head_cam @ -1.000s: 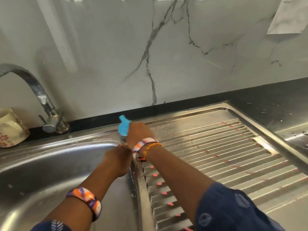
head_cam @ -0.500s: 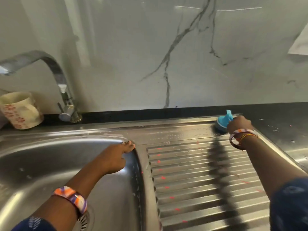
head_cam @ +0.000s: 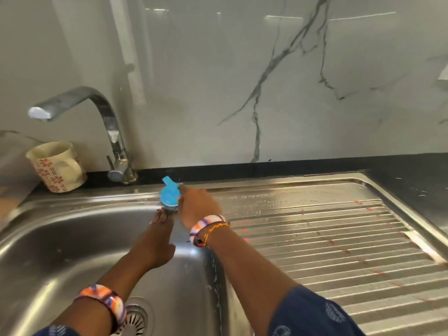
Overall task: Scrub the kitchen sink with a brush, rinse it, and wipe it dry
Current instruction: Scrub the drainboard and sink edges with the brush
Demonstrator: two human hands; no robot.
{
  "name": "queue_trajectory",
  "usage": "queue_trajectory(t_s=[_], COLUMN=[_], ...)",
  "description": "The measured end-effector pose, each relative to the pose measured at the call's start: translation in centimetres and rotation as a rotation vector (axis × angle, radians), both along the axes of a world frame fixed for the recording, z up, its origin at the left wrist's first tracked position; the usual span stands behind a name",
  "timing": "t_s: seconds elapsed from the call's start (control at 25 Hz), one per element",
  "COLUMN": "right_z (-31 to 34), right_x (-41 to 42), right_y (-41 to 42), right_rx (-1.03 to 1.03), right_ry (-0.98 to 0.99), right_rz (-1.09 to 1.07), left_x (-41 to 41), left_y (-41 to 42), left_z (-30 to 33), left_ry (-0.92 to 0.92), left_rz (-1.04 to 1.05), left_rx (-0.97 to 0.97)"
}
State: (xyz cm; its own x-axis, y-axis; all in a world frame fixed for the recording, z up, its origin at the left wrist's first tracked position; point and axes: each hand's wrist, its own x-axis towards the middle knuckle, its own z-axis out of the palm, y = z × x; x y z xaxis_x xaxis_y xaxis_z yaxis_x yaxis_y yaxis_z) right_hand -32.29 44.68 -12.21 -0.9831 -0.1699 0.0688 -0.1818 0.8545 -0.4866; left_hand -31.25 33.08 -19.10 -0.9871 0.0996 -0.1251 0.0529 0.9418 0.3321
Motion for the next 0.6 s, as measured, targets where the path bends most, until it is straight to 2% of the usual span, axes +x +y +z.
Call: queue_trajectory(t_s=[0.16,0.28,0.4,0.48,0.6], right_z=[0.0,0.7,1.7,2.3,2.9], right_x=[-1.4,-2.6,-3.8,-3.3,-2.8], right_y=[7.6,17.8,29.5,36.1,39.1], right_rx=[0.103,0.048,0.123,0.164,0.108], right_ry=[0.076,0.071,-0.002,-0.060,-0.110], right_rz=[-0.046,-0.244,-0.522,-0.722,-0.804], left_x=[-0.3,-1.6,-2.7,-3.2,-3.9], left_y=[1.7,4.6,8.3,10.4,11.8], left_z=[0.7,0.7,0.9,1.4,2.5], left_ry=[0.068,0.116,0.164,0.196,0.218], left_rz=[-0.125,-0.265,-0.284,-0.318,-0.339], left_rx=[-0.063,0.014,0.096,-0.028,-0.193])
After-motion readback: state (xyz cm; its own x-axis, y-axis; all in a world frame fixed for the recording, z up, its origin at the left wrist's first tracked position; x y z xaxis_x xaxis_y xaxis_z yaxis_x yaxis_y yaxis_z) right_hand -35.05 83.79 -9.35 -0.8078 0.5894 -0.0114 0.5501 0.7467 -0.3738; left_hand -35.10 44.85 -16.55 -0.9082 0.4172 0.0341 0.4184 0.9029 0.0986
